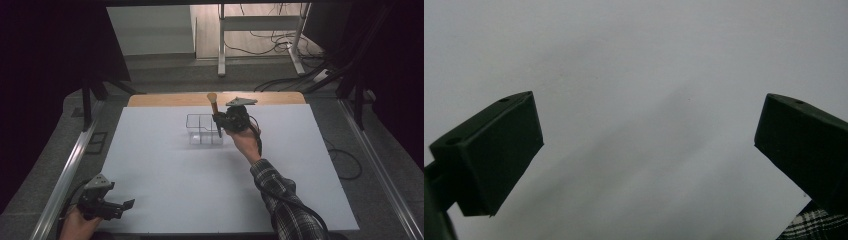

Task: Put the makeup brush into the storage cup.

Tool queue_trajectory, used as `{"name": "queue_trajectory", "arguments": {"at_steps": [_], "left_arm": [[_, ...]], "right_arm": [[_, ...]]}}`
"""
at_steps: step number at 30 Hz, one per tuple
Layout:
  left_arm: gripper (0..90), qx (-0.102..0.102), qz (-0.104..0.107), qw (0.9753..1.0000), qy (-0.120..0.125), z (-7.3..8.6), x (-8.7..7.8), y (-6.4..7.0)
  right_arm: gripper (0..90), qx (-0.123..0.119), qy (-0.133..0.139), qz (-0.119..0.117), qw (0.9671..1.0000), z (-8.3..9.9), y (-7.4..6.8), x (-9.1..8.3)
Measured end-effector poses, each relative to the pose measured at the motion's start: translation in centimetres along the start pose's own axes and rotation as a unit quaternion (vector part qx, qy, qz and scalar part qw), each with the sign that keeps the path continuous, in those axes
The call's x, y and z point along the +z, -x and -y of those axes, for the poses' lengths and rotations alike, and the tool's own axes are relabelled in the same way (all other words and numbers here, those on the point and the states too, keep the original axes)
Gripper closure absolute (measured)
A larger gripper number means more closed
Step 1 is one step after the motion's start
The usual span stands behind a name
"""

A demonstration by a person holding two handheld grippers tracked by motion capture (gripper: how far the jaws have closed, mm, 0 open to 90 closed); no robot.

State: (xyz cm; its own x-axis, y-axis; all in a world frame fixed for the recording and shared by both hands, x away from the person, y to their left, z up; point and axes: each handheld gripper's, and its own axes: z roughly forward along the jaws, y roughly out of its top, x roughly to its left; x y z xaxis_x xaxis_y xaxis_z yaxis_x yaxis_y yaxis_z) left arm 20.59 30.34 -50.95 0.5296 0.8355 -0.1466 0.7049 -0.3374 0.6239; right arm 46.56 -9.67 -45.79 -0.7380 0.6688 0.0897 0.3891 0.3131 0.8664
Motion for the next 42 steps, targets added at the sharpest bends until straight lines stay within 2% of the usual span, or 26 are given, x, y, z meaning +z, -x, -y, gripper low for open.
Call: {"name": "queue_trajectory", "arguments": {"at_steps": [11,14,16,17,19,28,36,42], "left_arm": [[0.0,-0.001,0.001,1.0000,-0.004,0.0,0.1,0.0],[0.0,0.000,0.002,1.0000,-0.005,0.0,0.1,0.0],[0.0,0.000,0.003,1.0000,-0.005,0.0,0.1,0.0],[0.0,-0.001,0.002,1.0000,-0.005,0.0,0.1,0.0],[0.0,-0.001,0.002,1.0000,-0.004,0.0,0.1,0.0],[0.0,-0.002,0.000,1.0000,-0.001,0.0,0.0,0.0],[0.0,-0.001,-0.001,1.0000,-0.002,0.0,0.0,0.0],[0.0,-0.001,0.000,1.0000,-0.004,0.0,0.1,0.0]], "right_arm": [[73.8,0.000,-0.016,0.004,0.9999,0.8,0.1,0.5],[72.6,0.002,-0.026,-0.003,0.9997,0.9,0.1,0.7],[70.1,0.002,-0.028,-0.003,0.9996,0.9,0.1,0.8],[62.4,0.008,-0.023,-0.009,0.9996,0.8,0.1,0.7],[61.6,0.007,-0.023,-0.013,0.9996,0.8,0.1,0.7],[45.2,-0.007,-0.039,-0.009,0.9992,0.2,0.0,0.1],[37.5,-0.032,-0.056,-0.007,0.9979,0.0,0.0,-0.3],[33.8,-0.043,-0.070,-0.017,0.9965,-0.2,0.0,-0.6]]}}
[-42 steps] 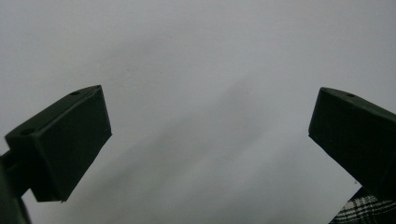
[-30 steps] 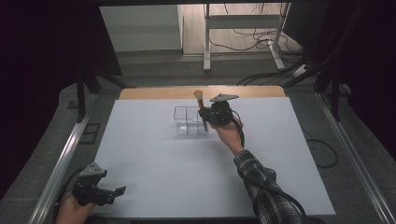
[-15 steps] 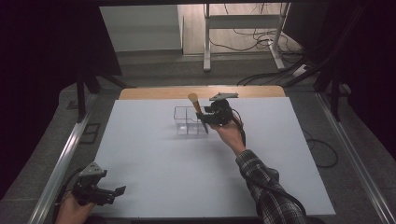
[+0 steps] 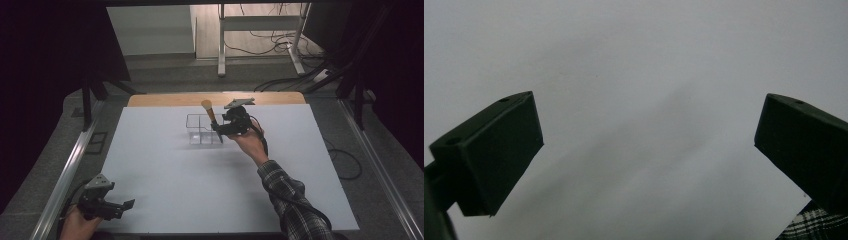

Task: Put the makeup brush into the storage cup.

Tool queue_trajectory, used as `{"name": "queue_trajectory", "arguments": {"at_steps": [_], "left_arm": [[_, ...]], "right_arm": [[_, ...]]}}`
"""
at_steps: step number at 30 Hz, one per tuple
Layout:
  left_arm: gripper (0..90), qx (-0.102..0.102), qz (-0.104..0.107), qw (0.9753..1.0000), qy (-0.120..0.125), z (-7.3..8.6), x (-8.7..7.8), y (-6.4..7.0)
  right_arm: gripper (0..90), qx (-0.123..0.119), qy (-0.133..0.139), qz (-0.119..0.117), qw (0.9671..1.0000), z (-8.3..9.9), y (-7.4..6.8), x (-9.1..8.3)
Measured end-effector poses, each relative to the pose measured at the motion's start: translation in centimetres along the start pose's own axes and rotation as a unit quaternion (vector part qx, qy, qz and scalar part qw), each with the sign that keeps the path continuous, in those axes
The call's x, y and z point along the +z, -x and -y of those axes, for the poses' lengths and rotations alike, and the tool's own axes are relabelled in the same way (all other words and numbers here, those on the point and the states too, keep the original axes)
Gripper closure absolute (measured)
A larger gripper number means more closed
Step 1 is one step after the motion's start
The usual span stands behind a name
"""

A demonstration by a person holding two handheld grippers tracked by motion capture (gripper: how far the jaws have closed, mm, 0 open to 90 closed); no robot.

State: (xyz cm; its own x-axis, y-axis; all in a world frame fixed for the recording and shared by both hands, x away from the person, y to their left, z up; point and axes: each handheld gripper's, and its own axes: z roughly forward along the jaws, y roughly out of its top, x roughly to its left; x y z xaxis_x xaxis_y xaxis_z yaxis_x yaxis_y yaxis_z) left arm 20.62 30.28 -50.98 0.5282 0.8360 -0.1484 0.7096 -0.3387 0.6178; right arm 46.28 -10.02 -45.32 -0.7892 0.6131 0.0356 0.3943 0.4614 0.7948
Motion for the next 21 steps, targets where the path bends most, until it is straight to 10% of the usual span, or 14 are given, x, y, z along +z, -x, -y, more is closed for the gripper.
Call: {"name": "queue_trajectory", "arguments": {"at_steps": [21], "left_arm": [[0.0,-0.008,-0.001,1.0000,-0.001,0.0,0.0,-0.1]], "right_arm": [[15.6,-0.024,-0.040,-0.003,0.9989,-0.1,-0.8,-1.5]]}}
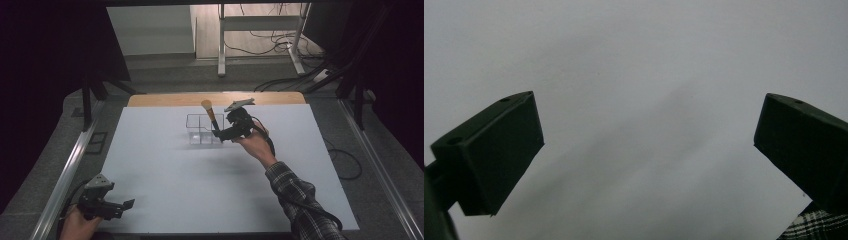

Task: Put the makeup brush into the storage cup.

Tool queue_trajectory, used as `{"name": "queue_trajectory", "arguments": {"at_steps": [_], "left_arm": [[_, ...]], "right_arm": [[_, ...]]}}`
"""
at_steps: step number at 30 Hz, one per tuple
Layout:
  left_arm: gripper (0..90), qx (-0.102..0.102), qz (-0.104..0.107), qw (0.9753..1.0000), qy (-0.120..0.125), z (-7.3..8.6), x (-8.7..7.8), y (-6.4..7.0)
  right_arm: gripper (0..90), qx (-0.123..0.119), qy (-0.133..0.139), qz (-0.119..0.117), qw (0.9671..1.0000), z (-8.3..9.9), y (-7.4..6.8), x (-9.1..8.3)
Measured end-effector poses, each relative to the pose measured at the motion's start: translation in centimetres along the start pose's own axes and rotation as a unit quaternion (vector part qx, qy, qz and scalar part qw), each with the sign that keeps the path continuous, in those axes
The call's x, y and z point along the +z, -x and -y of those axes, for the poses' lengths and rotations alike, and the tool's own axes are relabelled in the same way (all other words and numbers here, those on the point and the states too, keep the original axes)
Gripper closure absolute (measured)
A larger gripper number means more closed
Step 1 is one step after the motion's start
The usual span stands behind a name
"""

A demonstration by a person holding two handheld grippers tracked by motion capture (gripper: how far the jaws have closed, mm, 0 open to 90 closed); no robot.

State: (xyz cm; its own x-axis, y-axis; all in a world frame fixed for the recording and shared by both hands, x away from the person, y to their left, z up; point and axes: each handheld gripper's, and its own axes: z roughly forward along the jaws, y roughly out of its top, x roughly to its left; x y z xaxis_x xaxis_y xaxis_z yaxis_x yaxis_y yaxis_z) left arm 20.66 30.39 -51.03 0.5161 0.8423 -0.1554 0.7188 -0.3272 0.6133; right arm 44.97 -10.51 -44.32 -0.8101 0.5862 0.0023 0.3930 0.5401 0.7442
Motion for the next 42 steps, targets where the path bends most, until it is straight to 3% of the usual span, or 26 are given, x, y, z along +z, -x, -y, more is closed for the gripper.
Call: {"name": "queue_trajectory", "arguments": {"at_steps": [20,27,42], "left_arm": [[0.0,0.003,-0.004,1.0000,-0.003,-0.1,0.0,0.1],[0.0,0.006,-0.008,0.9999,-0.005,-0.1,0.1,0.2],[0.0,0.009,-0.013,0.9999,-0.005,-0.1,0.0,0.3]], "right_arm": [[6.2,0.002,-0.009,-0.008,0.9999,1.5,-0.4,-2.2],[3.6,0.015,-0.020,-0.021,0.9995,2.5,-0.3,-2.5],[0.0,0.020,-0.030,-0.030,0.9989,4.3,-0.7,-2.7]]}}
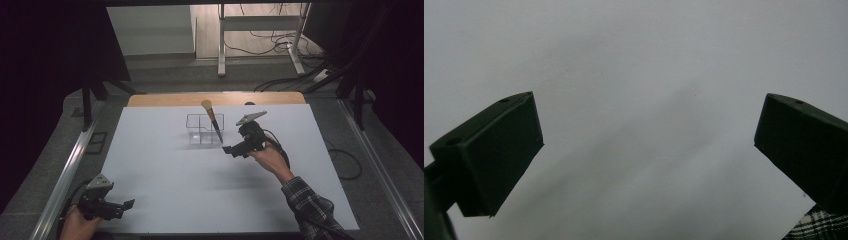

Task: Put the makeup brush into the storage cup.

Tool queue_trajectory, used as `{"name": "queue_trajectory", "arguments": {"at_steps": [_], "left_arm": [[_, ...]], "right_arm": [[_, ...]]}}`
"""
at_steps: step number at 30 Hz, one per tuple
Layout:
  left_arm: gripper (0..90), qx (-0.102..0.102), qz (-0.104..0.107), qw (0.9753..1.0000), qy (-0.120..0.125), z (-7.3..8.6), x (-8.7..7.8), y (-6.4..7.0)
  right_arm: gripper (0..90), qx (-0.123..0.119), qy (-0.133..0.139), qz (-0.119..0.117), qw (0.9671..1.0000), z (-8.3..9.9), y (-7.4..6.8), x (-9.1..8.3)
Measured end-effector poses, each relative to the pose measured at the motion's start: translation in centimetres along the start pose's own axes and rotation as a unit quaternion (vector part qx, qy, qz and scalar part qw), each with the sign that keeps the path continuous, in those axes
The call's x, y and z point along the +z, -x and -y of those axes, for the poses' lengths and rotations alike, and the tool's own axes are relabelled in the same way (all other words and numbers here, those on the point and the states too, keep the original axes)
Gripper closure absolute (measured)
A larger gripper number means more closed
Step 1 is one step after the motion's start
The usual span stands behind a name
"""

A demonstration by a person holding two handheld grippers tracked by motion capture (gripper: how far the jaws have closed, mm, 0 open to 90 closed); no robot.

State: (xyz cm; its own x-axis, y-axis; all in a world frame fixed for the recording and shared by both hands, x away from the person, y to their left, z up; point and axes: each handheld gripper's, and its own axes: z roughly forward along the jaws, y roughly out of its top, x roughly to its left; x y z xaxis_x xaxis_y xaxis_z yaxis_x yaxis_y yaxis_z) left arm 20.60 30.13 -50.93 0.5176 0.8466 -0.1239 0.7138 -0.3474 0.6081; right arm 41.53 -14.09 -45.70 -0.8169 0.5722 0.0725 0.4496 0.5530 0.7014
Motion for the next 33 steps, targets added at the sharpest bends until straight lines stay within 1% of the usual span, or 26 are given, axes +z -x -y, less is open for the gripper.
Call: {"name": "queue_trajectory", "arguments": {"at_steps": [7,17,24,27,33], "left_arm": [[0.0,0.003,-0.001,1.0000,-0.002,0.0,0.0,0.1],[0.0,0.006,-0.002,1.0000,-0.005,0.0,0.0,0.1],[0.0,0.007,-0.003,1.0000,-0.003,0.0,0.0,0.2],[0.0,0.013,-0.006,0.9999,-0.007,0.0,0.1,0.3],[0.0,0.010,-0.009,0.9999,-0.007,0.0,0.1,0.3]], "right_arm": [[0.0,0.008,0.000,0.000,1.0000,0.7,-0.2,-0.2],[0.0,0.008,-0.006,-0.002,0.9999,1.5,-0.4,-0.7],[0.0,0.002,-0.009,-0.001,1.0000,1.9,-0.8,-1.2],[0.0,-0.003,-0.009,0.003,0.9999,2.2,-1.0,-1.5],[0.0,-0.004,-0.008,0.007,0.9999,2.7,-1.1,-2.1]]}}
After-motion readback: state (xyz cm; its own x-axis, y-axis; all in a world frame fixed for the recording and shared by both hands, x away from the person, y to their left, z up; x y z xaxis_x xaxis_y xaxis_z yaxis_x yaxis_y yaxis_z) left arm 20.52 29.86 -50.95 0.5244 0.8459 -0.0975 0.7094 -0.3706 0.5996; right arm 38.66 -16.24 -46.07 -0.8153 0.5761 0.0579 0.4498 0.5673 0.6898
